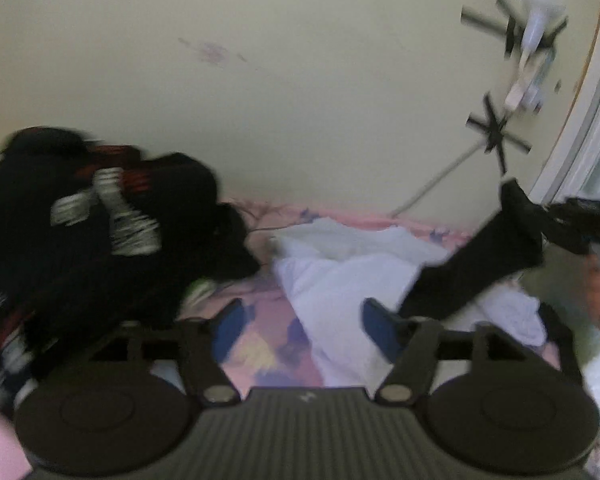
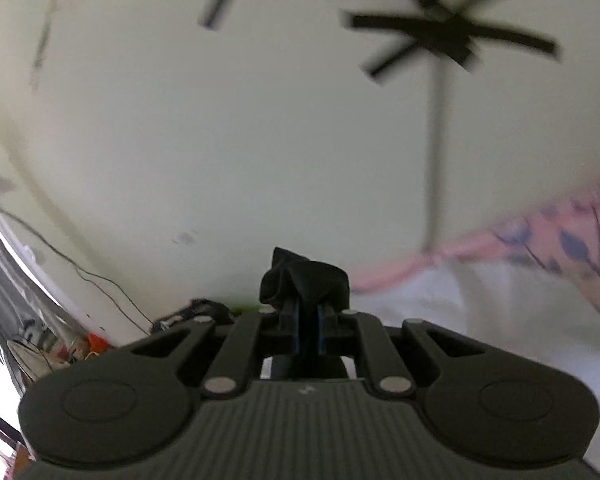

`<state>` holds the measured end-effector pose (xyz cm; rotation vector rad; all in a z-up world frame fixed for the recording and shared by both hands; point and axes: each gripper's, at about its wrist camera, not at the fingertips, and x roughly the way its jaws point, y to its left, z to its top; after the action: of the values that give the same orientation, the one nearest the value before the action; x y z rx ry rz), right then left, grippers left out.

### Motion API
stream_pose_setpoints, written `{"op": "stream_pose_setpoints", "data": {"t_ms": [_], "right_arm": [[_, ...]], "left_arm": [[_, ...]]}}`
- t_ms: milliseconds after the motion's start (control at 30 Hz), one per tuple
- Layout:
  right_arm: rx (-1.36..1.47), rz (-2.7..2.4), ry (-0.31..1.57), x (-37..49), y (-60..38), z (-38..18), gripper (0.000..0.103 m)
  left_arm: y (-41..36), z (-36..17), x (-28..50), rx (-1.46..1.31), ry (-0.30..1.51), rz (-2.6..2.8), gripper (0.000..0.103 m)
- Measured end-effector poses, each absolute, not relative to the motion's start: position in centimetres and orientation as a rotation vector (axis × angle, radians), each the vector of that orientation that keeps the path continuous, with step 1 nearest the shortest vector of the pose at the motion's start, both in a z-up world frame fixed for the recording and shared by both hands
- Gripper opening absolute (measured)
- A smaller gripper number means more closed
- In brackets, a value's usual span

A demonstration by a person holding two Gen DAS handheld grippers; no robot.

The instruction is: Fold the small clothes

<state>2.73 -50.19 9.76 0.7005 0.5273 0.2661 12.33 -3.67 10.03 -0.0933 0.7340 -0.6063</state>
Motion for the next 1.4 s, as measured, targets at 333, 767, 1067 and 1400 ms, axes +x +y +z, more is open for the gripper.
{"op": "stream_pose_setpoints", "data": {"t_ms": [333, 767, 1067, 1400], "right_arm": [[0.736, 0.305, 0.545, 4.1, -50.4, 6.5, 0.004], [0.637, -0.061, 0.609, 4.9, -51.2, 0.6, 0.056], [0.46, 0.134, 0.599, 4.9, -44.2, 2.8, 0.041], [0.566, -0.236, 0.532, -3.8, -51.7, 4.9, 0.04]], "left_arm": [[-13.8, 3.6, 21.7, 0.018, 0.909, -0.58, 0.008], [-9.1, 3.5, 20.3, 0.064, 0.691, -0.34, 0.027], [-10.7, 6.3, 17.4, -0.063, 0.597, -0.495, 0.035], [-11.5, -0.3, 19.2, -0.029, 0.736, -0.548, 0.04]]}}
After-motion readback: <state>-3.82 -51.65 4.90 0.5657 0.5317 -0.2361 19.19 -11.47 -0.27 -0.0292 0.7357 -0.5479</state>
